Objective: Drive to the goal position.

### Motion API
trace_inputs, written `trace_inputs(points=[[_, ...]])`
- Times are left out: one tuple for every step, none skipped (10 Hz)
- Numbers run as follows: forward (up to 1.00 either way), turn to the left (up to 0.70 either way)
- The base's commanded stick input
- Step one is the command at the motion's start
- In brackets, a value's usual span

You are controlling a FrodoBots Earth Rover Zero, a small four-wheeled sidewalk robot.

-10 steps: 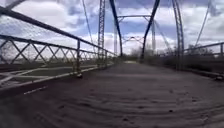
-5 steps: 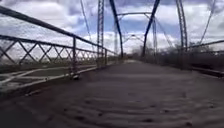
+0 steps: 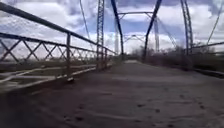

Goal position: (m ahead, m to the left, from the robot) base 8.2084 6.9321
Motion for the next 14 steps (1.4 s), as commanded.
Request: trace_inputs(points=[[0.94, -0.12], [0.94, 0.0], [0.93, 0.0], [0.94, 0.0], [0.94, 0.0], [0.95, -0.07], [0.93, -0.32], [0.95, -0.38], [0.95, -0.35], [0.94, -0.31], [0.94, 0.0], [0.95, 0.0], [0.95, 0.0], [0.94, 0.0]])
